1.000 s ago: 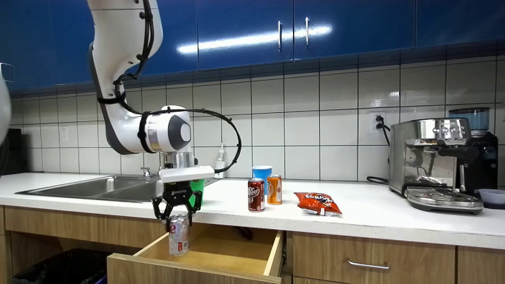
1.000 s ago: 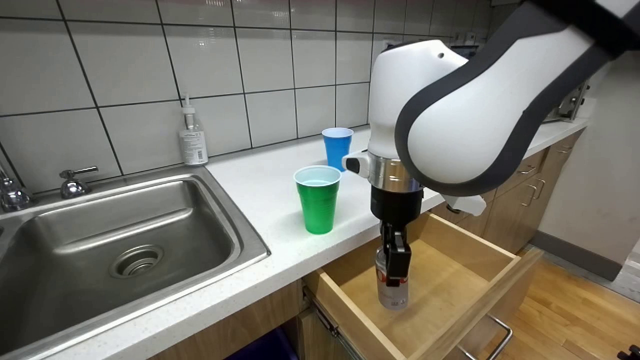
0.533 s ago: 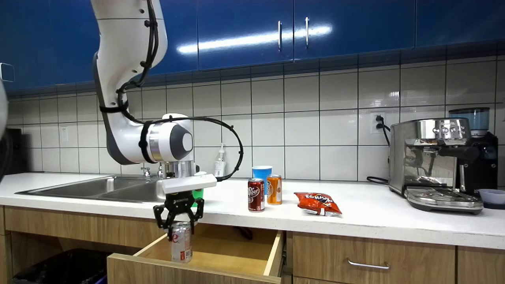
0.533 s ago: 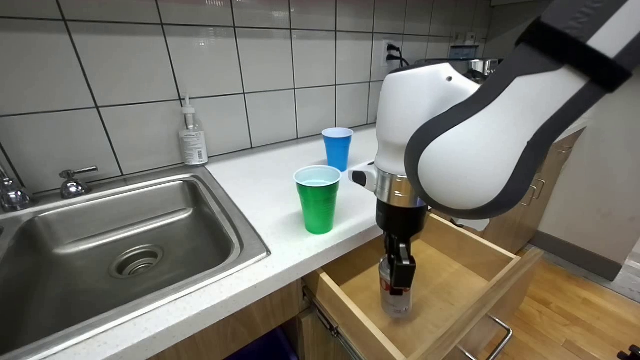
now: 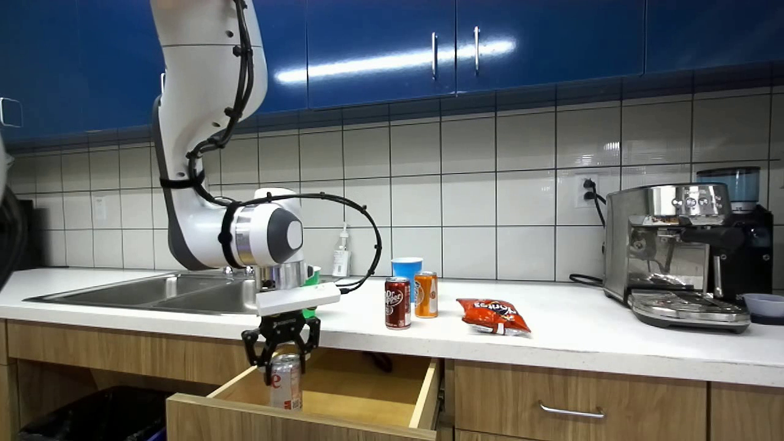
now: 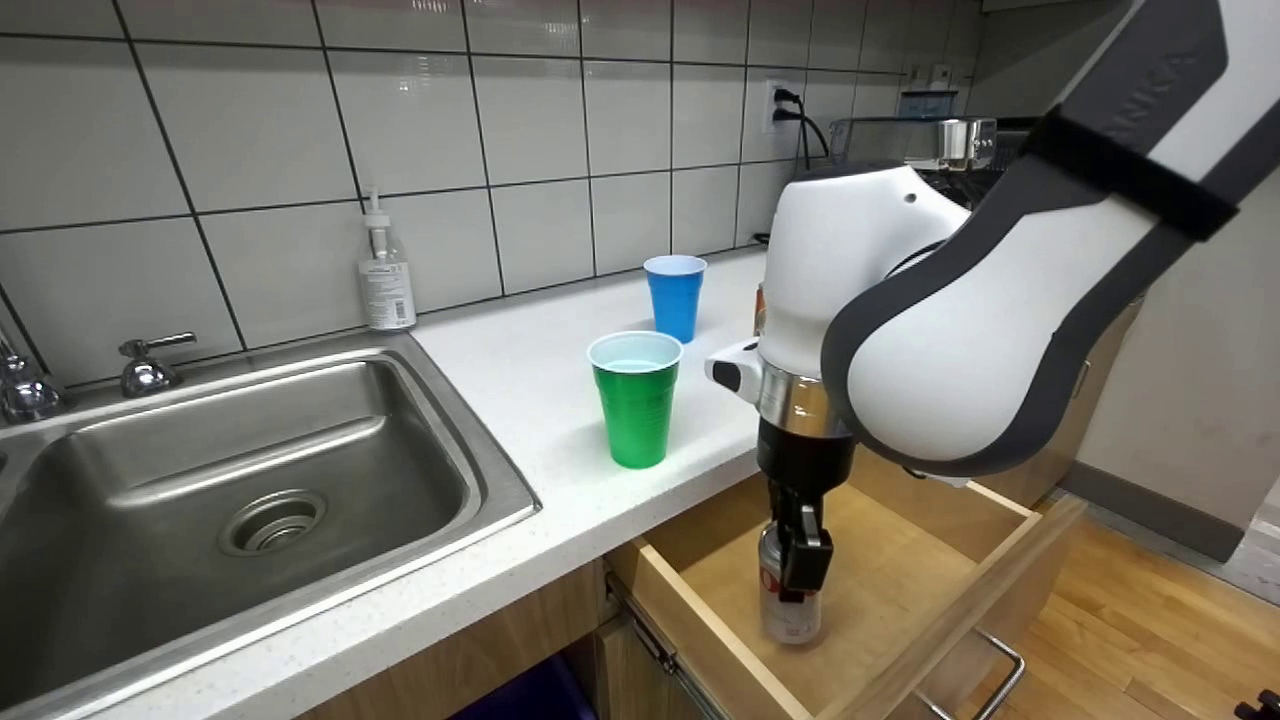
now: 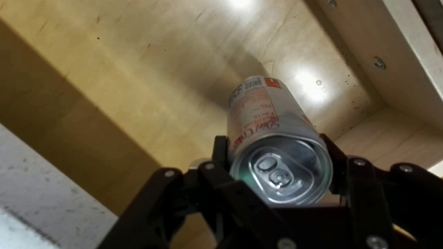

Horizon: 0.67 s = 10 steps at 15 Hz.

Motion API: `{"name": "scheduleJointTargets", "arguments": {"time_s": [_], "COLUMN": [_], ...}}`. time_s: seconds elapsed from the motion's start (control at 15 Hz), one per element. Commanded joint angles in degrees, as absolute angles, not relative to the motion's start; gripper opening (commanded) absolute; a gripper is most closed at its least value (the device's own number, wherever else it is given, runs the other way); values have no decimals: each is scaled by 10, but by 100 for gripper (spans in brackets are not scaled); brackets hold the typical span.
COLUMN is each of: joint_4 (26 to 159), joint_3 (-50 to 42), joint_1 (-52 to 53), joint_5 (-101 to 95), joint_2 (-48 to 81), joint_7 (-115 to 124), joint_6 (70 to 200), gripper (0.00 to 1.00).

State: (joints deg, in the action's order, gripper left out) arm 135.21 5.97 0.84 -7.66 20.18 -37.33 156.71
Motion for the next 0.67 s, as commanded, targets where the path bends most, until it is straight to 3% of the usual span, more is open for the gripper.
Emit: {"name": "scheduleJointTargets", "arguments": {"time_s": [0.0,0.53,0.6], "joint_4": [1359,1370,1371], "joint_3": [65,64,63], "joint_1": [-10,-13,-13], "joint_5": [-97,-130,-133], "joint_2": [205,209,209], "joint_7": [-384,-381,-381], "joint_6": [1594,1613,1610], "gripper": [38,38,66]}}
